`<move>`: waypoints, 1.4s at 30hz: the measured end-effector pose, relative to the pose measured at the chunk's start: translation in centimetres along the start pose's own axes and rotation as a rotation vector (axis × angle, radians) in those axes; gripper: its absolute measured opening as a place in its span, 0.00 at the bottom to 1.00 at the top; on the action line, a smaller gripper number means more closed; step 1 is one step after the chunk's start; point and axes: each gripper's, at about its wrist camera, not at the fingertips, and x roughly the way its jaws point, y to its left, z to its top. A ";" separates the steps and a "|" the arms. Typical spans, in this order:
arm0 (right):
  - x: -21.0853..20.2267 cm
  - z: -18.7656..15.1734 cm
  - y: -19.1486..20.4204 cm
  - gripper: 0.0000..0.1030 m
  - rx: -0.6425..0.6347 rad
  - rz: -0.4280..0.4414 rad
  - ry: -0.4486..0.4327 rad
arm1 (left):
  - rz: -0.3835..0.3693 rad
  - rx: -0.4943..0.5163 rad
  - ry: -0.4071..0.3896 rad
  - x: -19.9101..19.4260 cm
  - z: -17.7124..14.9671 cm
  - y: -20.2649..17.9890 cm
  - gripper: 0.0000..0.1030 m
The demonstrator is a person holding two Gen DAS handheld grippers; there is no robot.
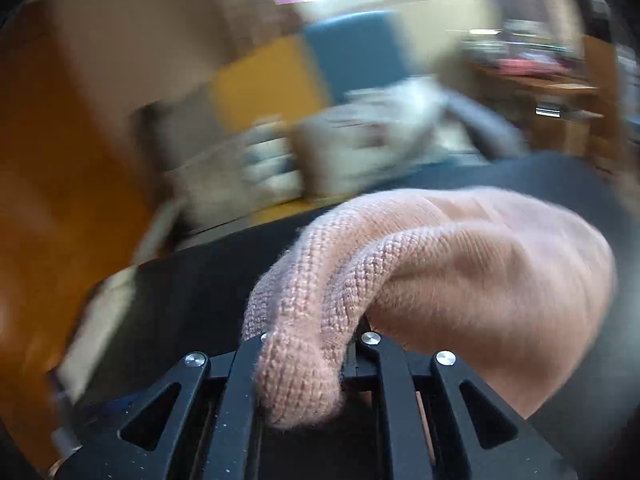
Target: Fold clothes
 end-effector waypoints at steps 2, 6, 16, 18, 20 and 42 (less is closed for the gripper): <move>2.5 -2.4 4.6 0.10 -0.036 0.187 0.076 | 0.015 0.003 -0.005 -0.1 0.1 0.5 0.50; 4.9 -6.9 10.9 0.20 -0.167 0.284 0.150 | 0.031 -0.004 -0.002 -0.1 0.2 2.1 0.50; -1.0 -10.2 2.4 0.76 0.009 -0.037 0.018 | -0.099 -0.003 -0.071 1.4 4.6 1.5 0.50; -0.7 -10.2 1.2 0.76 0.012 -0.099 0.025 | -0.141 0.064 -0.088 1.6 5.7 -0.4 0.50; 0.1 -10.0 0.6 0.76 -0.003 -0.154 0.029 | -0.157 0.123 -0.110 1.9 6.5 -2.0 0.50; 2.6 -9.8 -3.6 0.36 0.208 -0.141 0.082 | -0.431 0.156 -0.095 2.8 7.7 -6.6 0.03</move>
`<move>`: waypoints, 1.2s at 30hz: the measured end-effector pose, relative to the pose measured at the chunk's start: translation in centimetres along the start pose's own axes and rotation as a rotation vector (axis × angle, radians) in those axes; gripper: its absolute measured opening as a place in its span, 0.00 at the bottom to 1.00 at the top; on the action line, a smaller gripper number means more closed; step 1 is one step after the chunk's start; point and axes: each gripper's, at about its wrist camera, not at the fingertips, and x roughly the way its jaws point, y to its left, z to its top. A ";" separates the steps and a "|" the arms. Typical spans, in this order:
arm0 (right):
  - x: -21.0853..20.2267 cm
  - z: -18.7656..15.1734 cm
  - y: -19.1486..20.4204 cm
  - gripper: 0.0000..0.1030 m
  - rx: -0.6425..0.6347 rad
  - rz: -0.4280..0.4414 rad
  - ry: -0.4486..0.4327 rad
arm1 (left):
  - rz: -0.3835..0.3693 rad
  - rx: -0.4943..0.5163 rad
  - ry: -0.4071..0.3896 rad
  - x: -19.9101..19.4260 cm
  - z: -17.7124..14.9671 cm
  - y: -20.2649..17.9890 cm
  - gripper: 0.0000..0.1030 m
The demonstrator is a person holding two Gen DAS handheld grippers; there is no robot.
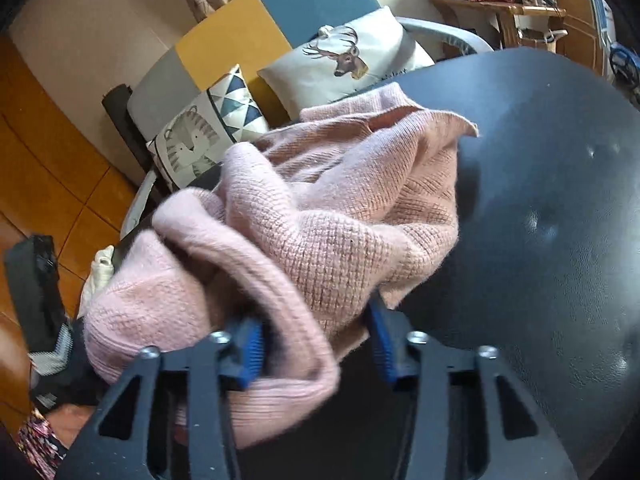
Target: Fold clothes
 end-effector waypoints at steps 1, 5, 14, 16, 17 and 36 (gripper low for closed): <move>-0.2 0.0 0.3 0.33 0.011 0.034 0.007 | -0.017 -0.008 -0.020 -1.0 0.4 0.1 0.03; -0.8 0.5 2.9 0.19 0.033 0.200 0.038 | -0.055 0.003 -0.119 -5.8 2.7 -0.3 0.02; -4.2 2.3 15.3 0.05 -0.193 0.436 0.013 | 0.063 0.087 -0.244 -16.5 5.0 2.4 0.04; -4.3 1.9 15.7 0.09 -0.197 0.411 0.001 | 0.134 0.073 -0.214 -16.0 4.1 3.7 0.04; -4.2 1.6 15.3 0.13 -0.188 0.373 0.003 | 0.152 0.061 -0.202 -15.7 3.5 4.3 0.06; -2.7 2.7 7.3 0.79 -0.241 -0.063 -0.019 | -0.058 -0.158 -0.008 -9.7 3.0 6.8 0.71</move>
